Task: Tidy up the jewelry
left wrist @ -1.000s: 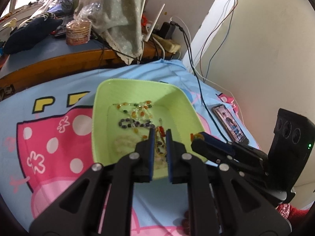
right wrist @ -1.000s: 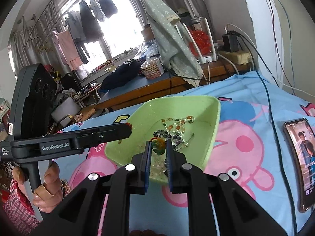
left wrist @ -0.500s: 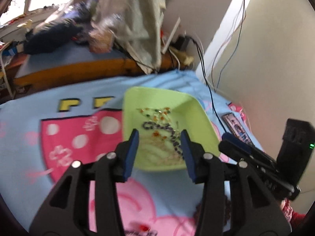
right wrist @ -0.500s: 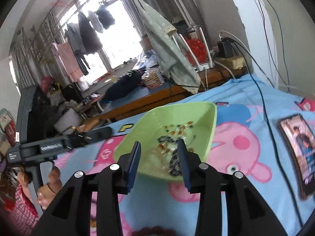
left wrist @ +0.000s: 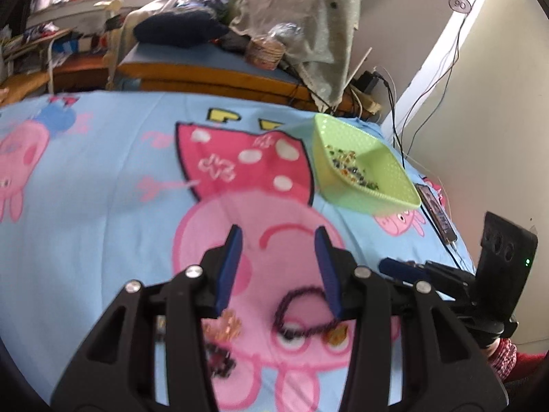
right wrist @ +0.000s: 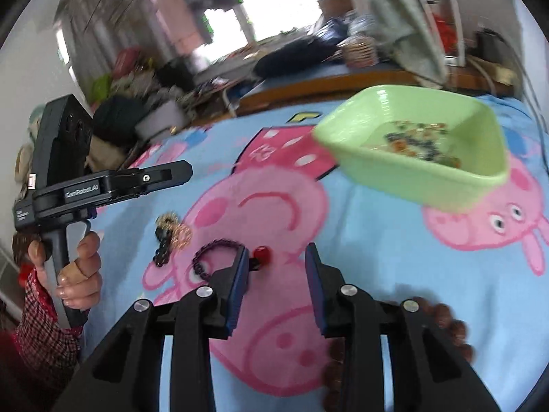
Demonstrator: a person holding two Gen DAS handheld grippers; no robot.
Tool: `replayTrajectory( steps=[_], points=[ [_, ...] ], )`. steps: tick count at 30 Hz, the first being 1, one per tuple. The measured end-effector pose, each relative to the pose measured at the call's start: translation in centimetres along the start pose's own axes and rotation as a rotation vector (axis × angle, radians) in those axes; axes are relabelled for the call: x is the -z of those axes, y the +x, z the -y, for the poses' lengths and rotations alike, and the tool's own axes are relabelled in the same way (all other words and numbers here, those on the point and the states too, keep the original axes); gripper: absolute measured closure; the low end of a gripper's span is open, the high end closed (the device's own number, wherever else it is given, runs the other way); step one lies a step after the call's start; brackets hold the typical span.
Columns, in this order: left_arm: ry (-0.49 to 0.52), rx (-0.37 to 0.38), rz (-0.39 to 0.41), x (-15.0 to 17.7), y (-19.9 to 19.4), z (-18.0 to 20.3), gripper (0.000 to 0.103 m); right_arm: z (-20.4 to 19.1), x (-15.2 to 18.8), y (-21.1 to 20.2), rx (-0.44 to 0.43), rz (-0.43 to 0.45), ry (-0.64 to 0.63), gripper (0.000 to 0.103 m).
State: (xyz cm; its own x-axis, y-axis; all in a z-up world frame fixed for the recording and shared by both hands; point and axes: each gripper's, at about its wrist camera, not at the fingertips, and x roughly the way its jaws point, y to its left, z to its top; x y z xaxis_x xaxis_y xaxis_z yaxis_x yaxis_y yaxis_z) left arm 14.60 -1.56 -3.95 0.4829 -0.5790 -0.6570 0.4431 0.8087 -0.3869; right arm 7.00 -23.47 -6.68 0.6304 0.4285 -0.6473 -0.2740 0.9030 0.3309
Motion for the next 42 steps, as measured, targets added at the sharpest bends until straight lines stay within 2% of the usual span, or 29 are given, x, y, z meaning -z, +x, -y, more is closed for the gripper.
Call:
replayTrajectory(
  steps=[3,7,11,15,19,20,21,22,25,29,33,37,42],
  points=[
    [0.021,0.018,0.004,1.5,-1.1,0.3,0.061,0.0,-0.4,1.5,-0.01,-0.033,0.013,0.099],
    [0.152,0.024,-0.013,4.2,-1.7,3.1,0.061,0.4,-0.4,3.3,0.003,-0.09,0.02,0.103],
    [0.285,0.012,-0.045,6.6,-1.0,6.0,0.061,-0.2,0.1,2.8,0.066,-0.088,-0.038,0.103],
    [0.374,-0.025,-0.086,8.1,0.6,7.8,0.061,0.5,0.9,1.7,0.076,-0.077,-0.03,0.103],
    [0.39,-0.07,-0.117,8.4,1.7,7.9,0.062,0.8,1.9,0.7,0.07,-0.065,-0.016,0.103],
    [0.389,-0.073,-0.131,8.5,2.1,7.8,0.065,0.7,2.2,0.5,0.07,-0.061,-0.016,0.103],
    [0.386,-0.071,-0.144,8.6,2.3,7.7,0.083,0.7,2.2,0.4,0.07,-0.06,-0.017,0.103],
    [0.382,-0.068,-0.158,8.6,2.7,7.6,0.087,0.6,2.5,0.3,0.069,-0.057,-0.019,0.103],
    [0.382,-0.051,-0.155,8.8,2.6,7.8,0.087,0.0,3.1,-0.2,0.059,-0.056,-0.026,0.103],
    [0.424,0.025,-0.17,10.2,1.7,9.3,0.087,-0.6,4.6,-1.4,0.037,-0.053,-0.037,0.103],
    [0.438,0.064,-0.182,11.8,0.8,10.0,0.087,-1.2,6.3,-3.2,0.067,-0.036,-0.063,0.103],
    [0.414,0.073,-0.162,12.1,-0.3,9.7,0.087,-1.7,8.3,-4.9,0.104,-0.036,-0.094,0.103],
    [0.388,0.059,-0.141,11.6,-0.4,8.8,0.087,-1.6,8.9,-5.0,0.09,-0.042,-0.089,0.103]
  ],
)
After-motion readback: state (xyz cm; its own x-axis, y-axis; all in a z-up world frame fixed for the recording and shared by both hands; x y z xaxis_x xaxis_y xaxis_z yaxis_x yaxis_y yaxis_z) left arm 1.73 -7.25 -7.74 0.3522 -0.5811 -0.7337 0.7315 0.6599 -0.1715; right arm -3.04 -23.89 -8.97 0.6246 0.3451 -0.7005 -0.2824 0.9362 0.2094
